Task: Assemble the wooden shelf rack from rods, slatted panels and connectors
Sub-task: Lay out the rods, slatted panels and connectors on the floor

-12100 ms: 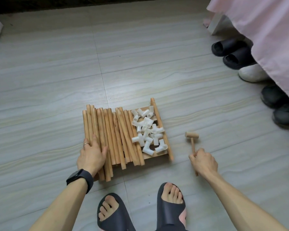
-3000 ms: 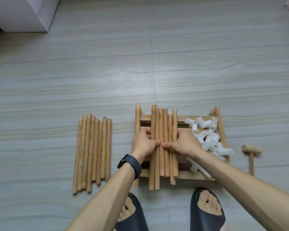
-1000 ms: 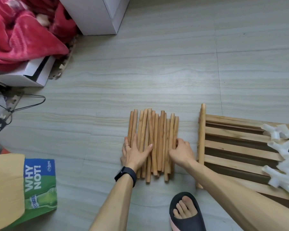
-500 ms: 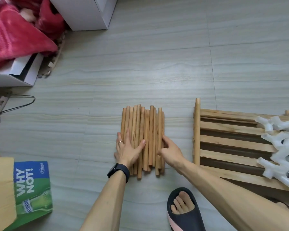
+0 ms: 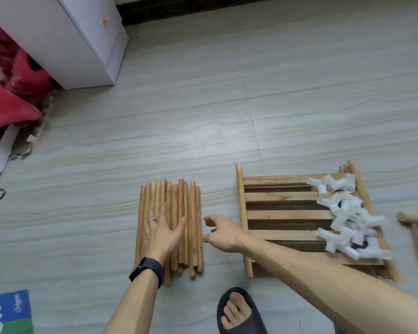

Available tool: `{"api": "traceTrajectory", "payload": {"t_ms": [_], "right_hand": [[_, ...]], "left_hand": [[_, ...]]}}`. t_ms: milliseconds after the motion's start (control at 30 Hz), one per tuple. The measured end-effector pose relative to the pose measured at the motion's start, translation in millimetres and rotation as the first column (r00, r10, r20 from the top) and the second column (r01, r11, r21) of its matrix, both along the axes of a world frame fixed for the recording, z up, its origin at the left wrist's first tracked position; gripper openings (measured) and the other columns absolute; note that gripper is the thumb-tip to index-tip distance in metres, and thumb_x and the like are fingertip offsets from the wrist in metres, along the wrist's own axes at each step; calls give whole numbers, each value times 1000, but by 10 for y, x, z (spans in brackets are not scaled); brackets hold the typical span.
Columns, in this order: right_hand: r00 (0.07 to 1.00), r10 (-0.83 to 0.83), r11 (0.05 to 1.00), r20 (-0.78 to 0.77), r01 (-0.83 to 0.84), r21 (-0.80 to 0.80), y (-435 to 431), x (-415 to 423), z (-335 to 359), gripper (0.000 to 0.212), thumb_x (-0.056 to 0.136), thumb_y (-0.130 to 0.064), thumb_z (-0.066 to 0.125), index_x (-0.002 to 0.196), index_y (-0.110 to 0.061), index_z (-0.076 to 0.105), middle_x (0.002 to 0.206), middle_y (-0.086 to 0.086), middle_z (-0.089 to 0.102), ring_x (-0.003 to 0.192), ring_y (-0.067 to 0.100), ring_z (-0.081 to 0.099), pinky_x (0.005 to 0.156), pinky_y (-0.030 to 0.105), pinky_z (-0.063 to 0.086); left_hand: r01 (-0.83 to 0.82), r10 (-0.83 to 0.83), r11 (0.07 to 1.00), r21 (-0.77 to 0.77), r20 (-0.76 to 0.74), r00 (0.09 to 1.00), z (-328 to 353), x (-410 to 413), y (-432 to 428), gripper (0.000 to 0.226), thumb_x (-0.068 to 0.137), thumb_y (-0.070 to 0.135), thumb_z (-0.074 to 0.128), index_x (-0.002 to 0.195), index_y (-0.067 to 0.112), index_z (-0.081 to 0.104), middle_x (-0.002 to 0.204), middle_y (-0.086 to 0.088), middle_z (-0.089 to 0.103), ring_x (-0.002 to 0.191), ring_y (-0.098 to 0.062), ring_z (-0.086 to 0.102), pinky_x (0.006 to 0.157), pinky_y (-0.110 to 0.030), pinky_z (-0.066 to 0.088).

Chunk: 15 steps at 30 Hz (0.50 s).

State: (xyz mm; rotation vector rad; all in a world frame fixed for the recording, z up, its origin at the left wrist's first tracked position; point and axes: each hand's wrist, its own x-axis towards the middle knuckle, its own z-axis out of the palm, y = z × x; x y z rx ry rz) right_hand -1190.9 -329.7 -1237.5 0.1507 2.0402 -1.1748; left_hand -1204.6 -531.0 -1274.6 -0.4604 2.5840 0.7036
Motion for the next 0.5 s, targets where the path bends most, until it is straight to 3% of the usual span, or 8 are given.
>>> {"api": "traceTrajectory", "payload": {"t_ms": [167,300,400,500], "right_hand": [[959,263,950,-103,-240,199,626,18,523,52,95,-36,58,144,-19,51,138,0,62,126,19,58,103,29,46],[892,440,819,-100,-353,452,1418,119,827,47,98,-35,55,141,-17,53,133,6,64,120,25,60,100,36,51],[911,402,771,-96,-280,572,2049,290,921,47,96,-32,54,140,-17,52,139,5,60,124,24,57,104,38,49],[962,246,760,-119,-115,640,2581,563,869,56,95,-35,54,147,-19,42,148,7,49,129,27,52,103,40,47]], "left_hand": [[218,-194,966,140,-169,966,282,5,707,85,94,57,59,160,42,7,168,8,-16,156,-23,0,125,-46,11],[323,-305,926,198,-116,945,331,176,1331,80,95,59,56,159,38,13,169,-2,8,155,-24,13,123,-44,19],[361,-361,915,180,-30,932,294,396,1678,84,94,59,55,160,37,7,169,-7,12,153,-28,21,122,-43,26],[407,-414,908,97,61,908,250,603,1864,88,94,56,53,159,41,-4,168,-14,5,147,-36,33,117,-46,37]]}}
